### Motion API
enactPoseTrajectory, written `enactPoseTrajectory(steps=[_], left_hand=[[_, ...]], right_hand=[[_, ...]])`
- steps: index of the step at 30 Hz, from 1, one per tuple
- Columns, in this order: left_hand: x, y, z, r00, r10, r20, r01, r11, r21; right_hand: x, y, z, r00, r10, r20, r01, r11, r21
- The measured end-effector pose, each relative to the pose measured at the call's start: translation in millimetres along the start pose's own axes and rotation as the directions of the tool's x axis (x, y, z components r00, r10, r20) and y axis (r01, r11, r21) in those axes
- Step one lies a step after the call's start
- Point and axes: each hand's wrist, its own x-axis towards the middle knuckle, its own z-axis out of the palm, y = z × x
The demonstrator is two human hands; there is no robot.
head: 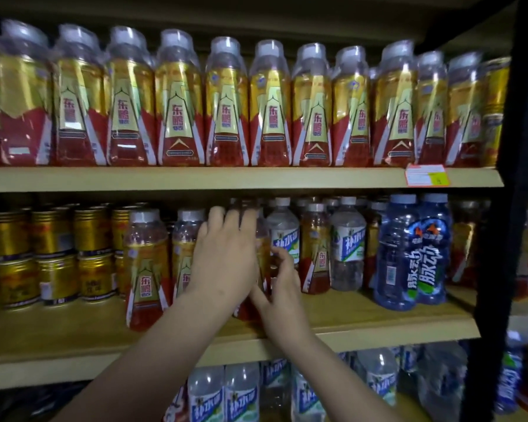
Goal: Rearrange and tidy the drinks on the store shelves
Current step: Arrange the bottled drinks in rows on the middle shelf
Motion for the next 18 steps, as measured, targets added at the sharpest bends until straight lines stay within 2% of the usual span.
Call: enactPoseTrajectory(steps=[1, 2, 4, 6, 9, 11, 13, 16, 18], left_hand=[[0, 3, -1, 1.0, -0.006, -0.009, 0.006, 1.0, 0.026], [0, 6, -2, 1.0, -0.009, -0.019, 0.01, 0.999, 0.047], [0, 18, -3, 0.999, -0.009, -0.044, 0.011, 0.999, 0.052], [0, 38, -1, 0.997, 0.01, -0.075, -0.01, 1.0, -0.001], [4, 84, 7, 0.991, 0.095, -0.093, -0.111, 0.976, -0.187], [7, 120, 18, 0.988, 0.139, -0.069, -0.155, 0.916, -0.37], [12, 156, 32, 0.988, 0.153, -0.021, -0.14, 0.834, -0.534], [17, 202, 55, 0.987, 0.116, 0.108, 0.0, 0.682, -0.732], [15, 223, 70, 0.983, 0.077, 0.169, 0.094, 0.575, -0.813]], right_hand=[[-21, 30, -74, 0.994, -0.046, -0.099, 0.033, 0.991, -0.128], [-29, 26, -87, 0.998, 0.043, -0.049, -0.043, 0.999, -0.009], [-37, 44, -117, 0.99, 0.02, -0.139, -0.03, 0.997, -0.069], [-47, 50, -137, 0.973, -0.02, -0.231, -0.002, 0.995, -0.096], [-54, 77, -200, 0.888, -0.099, -0.449, 0.014, 0.982, -0.189], [-54, 86, -240, 0.828, -0.096, -0.553, -0.06, 0.965, -0.257], [-55, 96, -271, 0.798, -0.065, -0.599, -0.159, 0.937, -0.313], [-48, 112, -301, 0.798, 0.031, -0.602, -0.273, 0.909, -0.315], [-43, 120, -310, 0.82, 0.143, -0.554, -0.323, 0.915, -0.242]])
